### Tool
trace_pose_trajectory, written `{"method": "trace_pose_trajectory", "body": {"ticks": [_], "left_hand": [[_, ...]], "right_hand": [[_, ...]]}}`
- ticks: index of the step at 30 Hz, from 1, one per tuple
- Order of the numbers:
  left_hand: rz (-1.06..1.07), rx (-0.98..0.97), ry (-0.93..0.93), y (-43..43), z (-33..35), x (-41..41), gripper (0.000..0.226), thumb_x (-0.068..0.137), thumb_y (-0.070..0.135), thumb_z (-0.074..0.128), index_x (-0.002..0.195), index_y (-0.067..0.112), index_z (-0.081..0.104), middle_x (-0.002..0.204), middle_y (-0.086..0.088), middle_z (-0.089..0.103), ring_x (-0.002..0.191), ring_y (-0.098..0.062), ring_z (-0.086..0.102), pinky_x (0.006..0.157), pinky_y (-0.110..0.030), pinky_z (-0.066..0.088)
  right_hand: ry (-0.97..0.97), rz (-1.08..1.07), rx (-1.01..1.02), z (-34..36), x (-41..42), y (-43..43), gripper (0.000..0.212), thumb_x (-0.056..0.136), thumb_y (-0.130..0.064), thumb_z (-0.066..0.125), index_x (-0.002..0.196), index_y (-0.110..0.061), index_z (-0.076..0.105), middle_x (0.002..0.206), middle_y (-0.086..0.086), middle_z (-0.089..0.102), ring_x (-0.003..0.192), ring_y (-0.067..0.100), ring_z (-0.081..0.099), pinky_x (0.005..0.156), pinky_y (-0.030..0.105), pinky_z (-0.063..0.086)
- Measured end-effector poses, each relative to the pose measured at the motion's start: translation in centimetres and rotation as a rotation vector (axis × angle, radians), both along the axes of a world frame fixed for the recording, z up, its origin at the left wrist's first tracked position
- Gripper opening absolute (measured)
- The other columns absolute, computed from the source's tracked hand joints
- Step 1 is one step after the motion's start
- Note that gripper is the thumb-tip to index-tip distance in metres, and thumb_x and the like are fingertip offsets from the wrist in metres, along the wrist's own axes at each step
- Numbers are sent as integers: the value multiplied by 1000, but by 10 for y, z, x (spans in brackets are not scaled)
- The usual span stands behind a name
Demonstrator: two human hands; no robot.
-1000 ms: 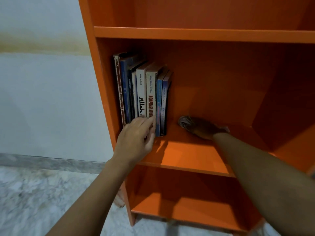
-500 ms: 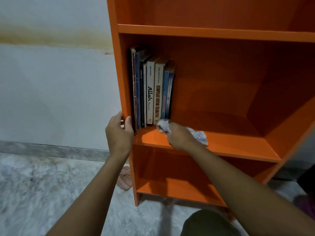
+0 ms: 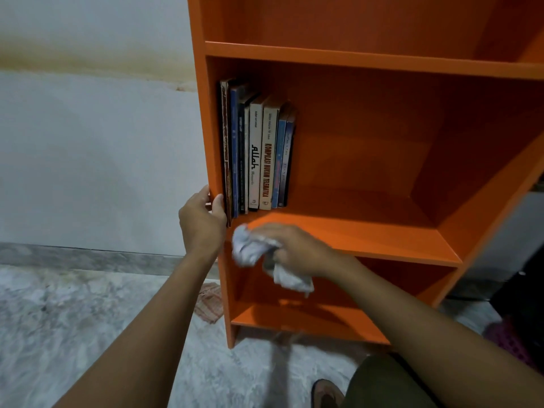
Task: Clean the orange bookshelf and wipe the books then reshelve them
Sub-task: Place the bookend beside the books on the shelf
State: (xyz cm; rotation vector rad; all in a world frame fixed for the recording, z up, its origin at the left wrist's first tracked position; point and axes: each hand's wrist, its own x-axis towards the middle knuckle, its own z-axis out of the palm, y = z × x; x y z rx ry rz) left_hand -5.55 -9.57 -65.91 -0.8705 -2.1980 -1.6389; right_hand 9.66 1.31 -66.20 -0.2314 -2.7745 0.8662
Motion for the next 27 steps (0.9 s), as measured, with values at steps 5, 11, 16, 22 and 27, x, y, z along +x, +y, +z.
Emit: {"method": "trace_pose_trajectory", "body": {"ticks": [5, 11, 16, 22, 27], "left_hand": [[22, -2, -23, 3, 0, 4, 23, 101, 22, 51, 115, 14, 66, 108, -3, 69, 86, -8, 56, 71, -16, 45], [40, -57, 18, 3, -3, -3, 19, 101, 22, 50, 104, 12, 66, 89, 3, 61, 74, -10, 54, 57, -7, 33], [18, -63, 35, 3, -7, -8, 18, 101, 23, 50, 96, 12, 64, 86, 0, 62, 72, -16, 59, 58, -21, 48], [-10, -19, -4, 1, -3, -3, 19, 100, 22, 48, 96, 12, 64, 92, -3, 64, 81, -20, 61, 68, -30, 52], [38, -38, -205, 8, -24, 28, 29, 98, 30, 49, 123, 16, 52, 116, -10, 57, 104, -28, 58, 85, -41, 53]], "right_hand": [[277, -575, 26, 16, 6, 74, 35, 89, 3, 50, 114, -16, 65, 107, 1, 64, 78, 11, 53, 63, 23, 38], [-176, -733, 75, -12, 0, 86, 13, 94, -18, 52, 84, -21, 59, 90, 10, 66, 80, 29, 59, 61, 32, 40], [-36, -255, 41, -29, -9, 0, 50, 87, 4, 55, 128, -26, 59, 134, 1, 58, 113, 20, 58, 86, 30, 48], [113, -157, 23, -12, 16, -25, 67, 79, 17, 45, 135, -20, 57, 142, 3, 52, 128, 23, 47, 102, 39, 43], [285, -566, 58, 18, 72, 42, 58, 74, -3, 46, 127, -15, 64, 129, 7, 62, 118, 25, 57, 98, 31, 44]]}}
